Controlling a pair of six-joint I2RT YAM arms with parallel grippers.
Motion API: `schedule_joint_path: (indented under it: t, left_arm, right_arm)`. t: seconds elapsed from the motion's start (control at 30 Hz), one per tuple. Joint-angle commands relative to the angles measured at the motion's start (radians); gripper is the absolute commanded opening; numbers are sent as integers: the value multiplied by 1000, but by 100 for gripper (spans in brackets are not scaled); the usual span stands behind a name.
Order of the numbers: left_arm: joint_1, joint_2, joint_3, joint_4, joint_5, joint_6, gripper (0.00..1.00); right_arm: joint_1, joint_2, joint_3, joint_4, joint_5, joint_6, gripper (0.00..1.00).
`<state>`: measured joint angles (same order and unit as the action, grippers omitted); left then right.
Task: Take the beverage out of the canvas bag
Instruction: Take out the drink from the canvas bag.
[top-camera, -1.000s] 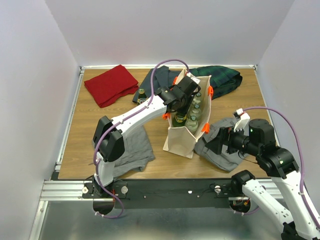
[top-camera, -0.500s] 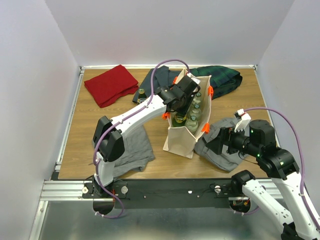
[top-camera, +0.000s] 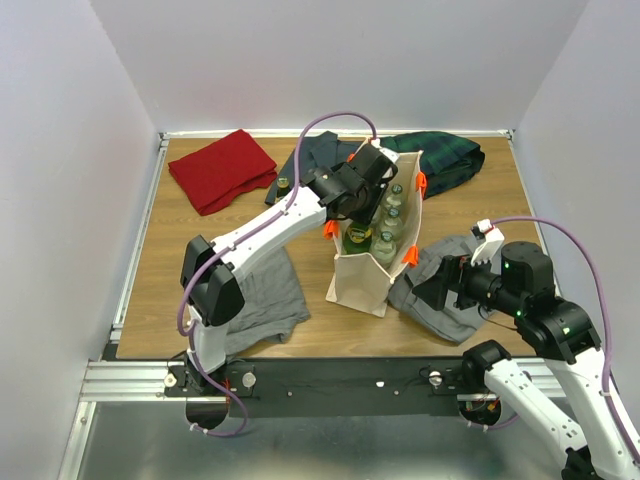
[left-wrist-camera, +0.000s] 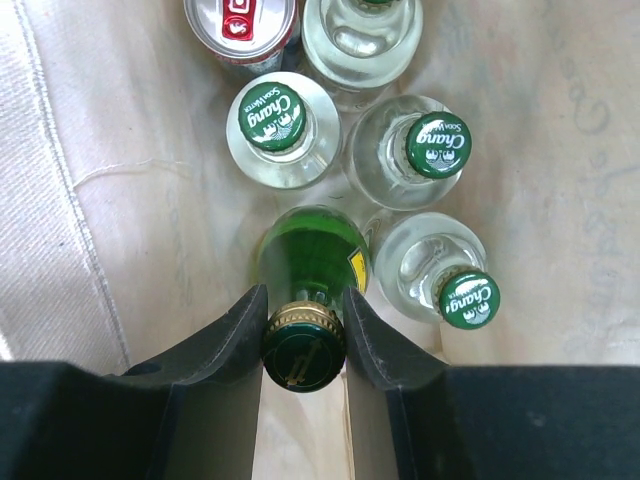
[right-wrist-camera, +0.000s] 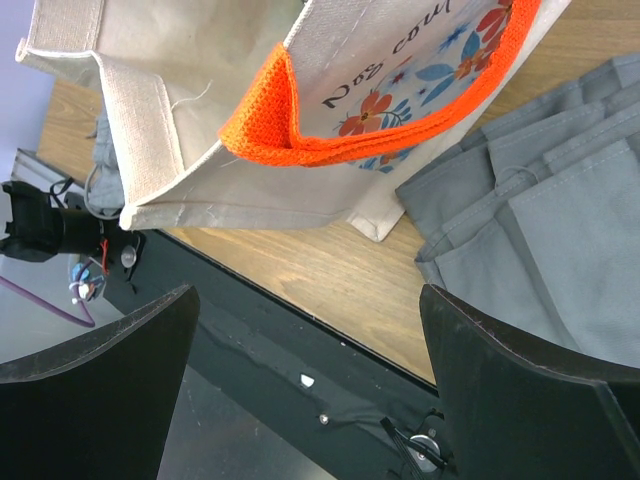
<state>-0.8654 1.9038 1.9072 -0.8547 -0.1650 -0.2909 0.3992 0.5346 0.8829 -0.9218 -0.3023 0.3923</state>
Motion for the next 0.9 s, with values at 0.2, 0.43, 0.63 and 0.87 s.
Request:
schedule_joint_path:
  t: [0.2,0.43,0.63,0.87]
  left_arm:
    - [2,-94,93,31,12,44,0]
    - [3,-92,144,11,32,53,0]
    - [2,-83,196,-20,55,62,0]
    - [2,-94,231,-47,53,71,0]
  right_arm:
    - [3,-5,-9,5,34,8,100]
    - [4,-2,-10,3,37,8,100]
    - [4,-1,-10,3,38,10,100]
    - [4,-4,-10,4,37,8,100]
